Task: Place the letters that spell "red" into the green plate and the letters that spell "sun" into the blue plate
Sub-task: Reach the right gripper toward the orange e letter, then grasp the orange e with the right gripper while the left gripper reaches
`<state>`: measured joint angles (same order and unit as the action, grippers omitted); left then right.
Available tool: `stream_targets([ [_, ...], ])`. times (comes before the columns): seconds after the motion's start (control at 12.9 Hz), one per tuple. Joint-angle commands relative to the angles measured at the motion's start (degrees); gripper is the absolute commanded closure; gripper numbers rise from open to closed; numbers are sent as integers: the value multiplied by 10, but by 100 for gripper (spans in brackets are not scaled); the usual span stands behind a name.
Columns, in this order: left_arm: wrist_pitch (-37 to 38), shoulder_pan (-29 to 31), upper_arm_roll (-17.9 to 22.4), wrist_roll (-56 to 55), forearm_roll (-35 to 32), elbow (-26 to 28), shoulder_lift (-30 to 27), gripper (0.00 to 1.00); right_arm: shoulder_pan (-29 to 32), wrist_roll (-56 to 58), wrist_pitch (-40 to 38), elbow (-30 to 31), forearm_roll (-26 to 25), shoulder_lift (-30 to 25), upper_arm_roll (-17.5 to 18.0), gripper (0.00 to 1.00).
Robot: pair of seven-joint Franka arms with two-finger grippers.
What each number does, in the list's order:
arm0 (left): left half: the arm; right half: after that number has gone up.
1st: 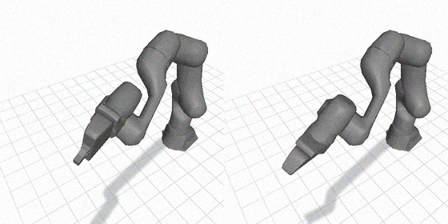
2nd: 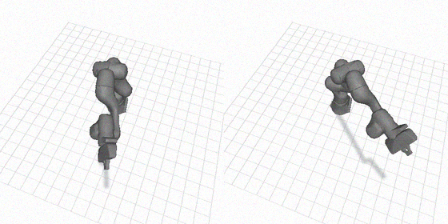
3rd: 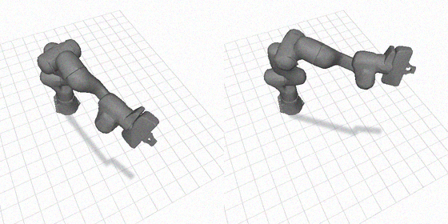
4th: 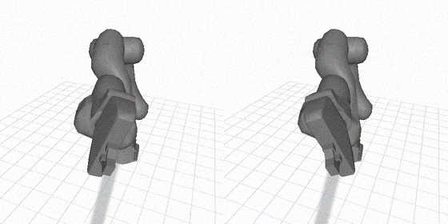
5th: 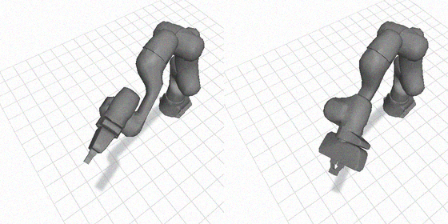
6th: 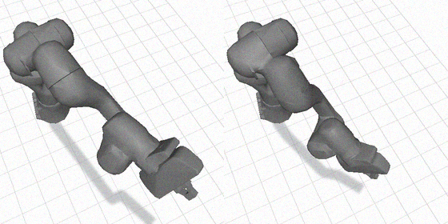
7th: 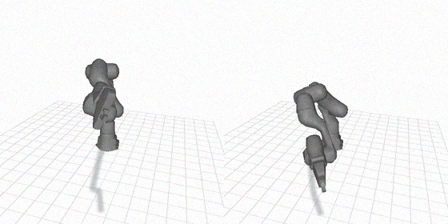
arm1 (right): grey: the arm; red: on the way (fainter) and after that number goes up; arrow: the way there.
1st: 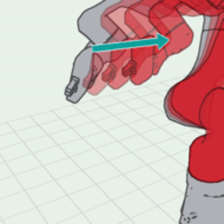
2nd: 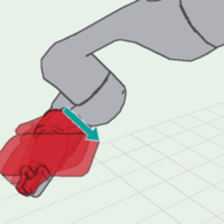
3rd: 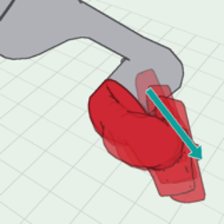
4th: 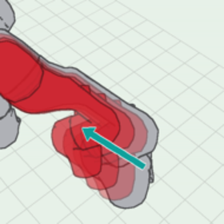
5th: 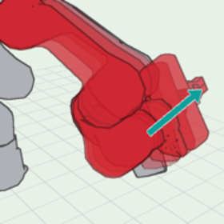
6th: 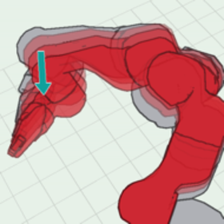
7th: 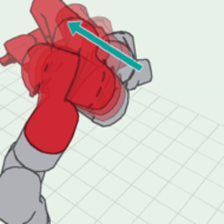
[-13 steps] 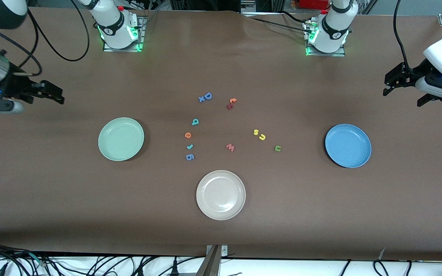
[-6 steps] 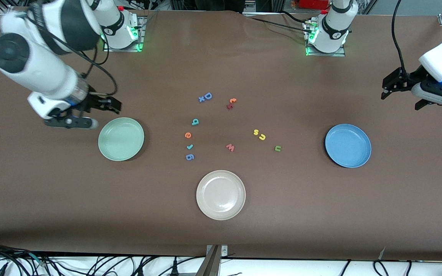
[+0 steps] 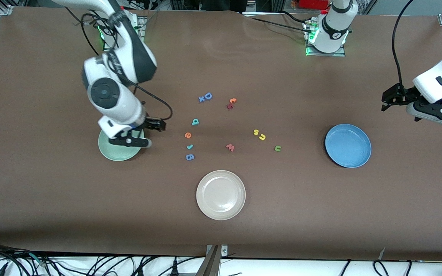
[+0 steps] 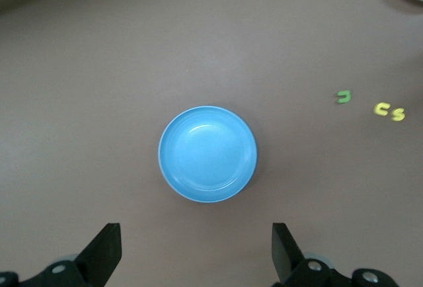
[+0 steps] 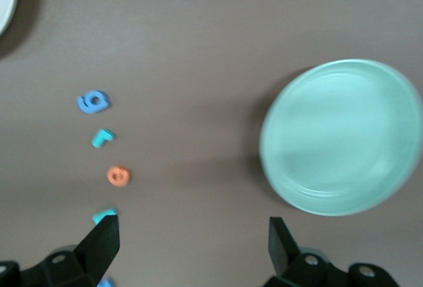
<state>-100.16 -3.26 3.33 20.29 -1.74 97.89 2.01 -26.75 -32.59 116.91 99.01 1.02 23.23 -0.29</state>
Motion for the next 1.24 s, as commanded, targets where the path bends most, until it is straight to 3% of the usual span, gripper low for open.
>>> stream_targets([
  [0.0, -4, 11, -1, 41, -13, -19, 10, 3, -37, -62, 45, -6, -4, 38, -5, 1],
  [0.15, -27, 11, -7, 34, -26, -18, 13, 6, -53, -95, 98, -5, -4, 72, -5, 5],
  [0.23, -25, 11, -8, 34, -26, -17, 12, 0, -64, -119, 120, -6, -3, 83, -5, 13],
  [0.31, -21, 13, -7, 43, -20, -12, 14, 0, -74, -136, 139, -6, -3, 98, -5, 25],
  [0.39, -21, 15, -7, 48, -6, -8, 13, 2, -78, -148, 155, -5, -3, 109, -5, 30],
  [0.46, -22, 15, -7, 21, 17, -8, 16, 18, -85, -156, 169, -5, -4, 120, -5, 32],
  [0.54, -21, 15, -8, -69, 20, -7, 19, 17, -88, -161, 183, -4, -4, 131, -5, 35],
  [0.62, -15, 12, -15, -175, 22, -2, 19, 2, -95, -178, 196, -4, -4, 138, -5, 35],
  [0.77, -10, 12, -52, -342, 31, 10, 19, 2, -103, -184, 198, 7, -11, 142, -6, 35],
  [1.16, -38, 4, -98, -798, 166, 22, 54, 5, -103, -184, 248, 49, -13, 142, -8, 38],
])
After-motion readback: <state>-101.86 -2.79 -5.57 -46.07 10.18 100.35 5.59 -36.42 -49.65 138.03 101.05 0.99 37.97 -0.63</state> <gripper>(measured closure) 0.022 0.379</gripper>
